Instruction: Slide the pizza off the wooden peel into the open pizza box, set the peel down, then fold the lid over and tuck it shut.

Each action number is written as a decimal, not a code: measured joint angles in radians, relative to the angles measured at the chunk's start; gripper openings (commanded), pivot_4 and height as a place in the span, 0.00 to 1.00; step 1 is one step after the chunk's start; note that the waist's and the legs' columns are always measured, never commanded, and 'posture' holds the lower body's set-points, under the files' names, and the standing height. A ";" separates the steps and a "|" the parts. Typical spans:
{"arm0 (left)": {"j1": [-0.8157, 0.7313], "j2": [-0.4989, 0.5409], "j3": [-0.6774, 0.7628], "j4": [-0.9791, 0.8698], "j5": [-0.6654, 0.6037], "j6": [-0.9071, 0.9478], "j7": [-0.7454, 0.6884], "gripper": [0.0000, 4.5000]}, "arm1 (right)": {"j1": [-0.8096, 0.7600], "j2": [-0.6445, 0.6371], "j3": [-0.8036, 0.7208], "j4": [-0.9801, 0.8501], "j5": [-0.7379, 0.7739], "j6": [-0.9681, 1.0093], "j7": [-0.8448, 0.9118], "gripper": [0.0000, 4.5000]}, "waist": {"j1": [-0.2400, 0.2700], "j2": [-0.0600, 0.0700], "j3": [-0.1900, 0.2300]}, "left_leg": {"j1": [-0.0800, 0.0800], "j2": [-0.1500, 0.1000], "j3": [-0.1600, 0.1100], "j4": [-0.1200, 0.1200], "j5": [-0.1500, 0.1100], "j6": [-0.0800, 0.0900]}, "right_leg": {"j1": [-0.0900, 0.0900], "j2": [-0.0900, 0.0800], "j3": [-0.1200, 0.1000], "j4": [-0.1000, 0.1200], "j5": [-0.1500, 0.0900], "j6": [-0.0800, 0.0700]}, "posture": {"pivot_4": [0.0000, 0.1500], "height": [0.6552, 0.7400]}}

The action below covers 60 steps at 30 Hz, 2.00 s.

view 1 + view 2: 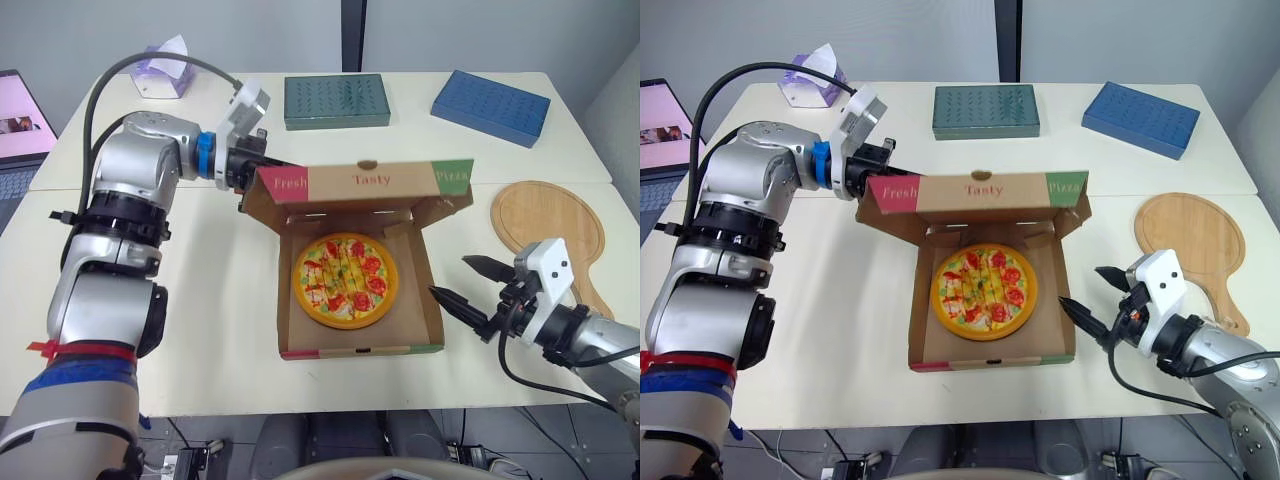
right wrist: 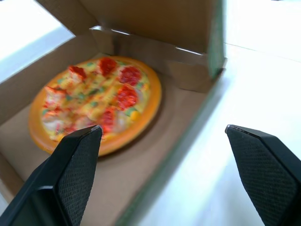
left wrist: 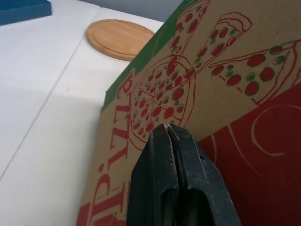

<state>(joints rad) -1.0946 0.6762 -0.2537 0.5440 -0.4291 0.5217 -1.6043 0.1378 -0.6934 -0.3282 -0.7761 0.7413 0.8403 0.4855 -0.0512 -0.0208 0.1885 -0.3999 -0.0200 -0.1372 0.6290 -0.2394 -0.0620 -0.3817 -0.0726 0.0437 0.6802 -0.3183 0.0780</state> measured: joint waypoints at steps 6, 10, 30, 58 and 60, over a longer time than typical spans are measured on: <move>0.072 0.039 -0.015 -0.159 -0.041 0.047 0.000 0.00 | 0.000 -0.047 -0.010 0.029 -0.015 -0.005 0.029 1.00 | 0.001 0.000 0.000 | 0.000 0.000 0.000 0.000 0.000 0.000 | 0.000 0.000 0.000 0.000 0.000 0.000 | 1.00 1.00; 0.106 0.050 -0.015 -0.214 -0.047 0.067 0.000 0.00 | 0.000 -0.070 -0.040 0.060 -0.021 -0.018 0.048 1.00 | 0.002 0.000 0.000 | 0.000 0.000 0.000 0.001 0.000 0.000 | 0.001 0.000 0.000 0.000 0.000 0.000 | 1.00 1.00; 0.226 0.086 -0.013 -0.391 -0.074 0.130 0.003 0.00 | -0.086 -0.081 0.031 0.084 -0.017 -0.030 0.105 0.02 | 0.002 0.000 0.000 | 0.001 0.000 0.000 0.001 0.000 0.000 | 0.002 0.000 0.000 0.000 0.000 0.000 | 1.00 1.00; 0.460 0.236 0.304 -0.395 -0.002 -0.023 0.246 0.00 | -0.096 -0.083 0.092 0.067 -0.012 -0.051 0.127 0.02 | 0.002 0.001 0.000 | 0.002 0.000 0.000 0.001 0.000 0.000 | 0.002 0.000 0.000 0.000 0.000 0.000 | 1.00 1.00; 0.522 0.245 0.306 -0.403 0.003 -0.043 0.240 0.00 | -0.102 -0.083 0.100 0.077 -0.015 -0.056 0.133 0.02 | 0.002 0.001 0.000 | 0.002 0.001 0.000 0.001 0.000 0.000 | 0.002 0.000 0.000 0.000 0.000 0.000 | 1.00 1.00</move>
<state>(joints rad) -0.5727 0.9214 0.0521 0.1409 -0.4265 0.4787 -1.3646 0.0363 -0.7762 -0.2281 -0.6993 0.7266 0.7842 0.6182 -0.0494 -0.0202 0.1882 -0.3981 -0.0193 -0.1371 0.6300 -0.2393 -0.0619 -0.3799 -0.0726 0.0437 0.6806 -0.3182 0.0777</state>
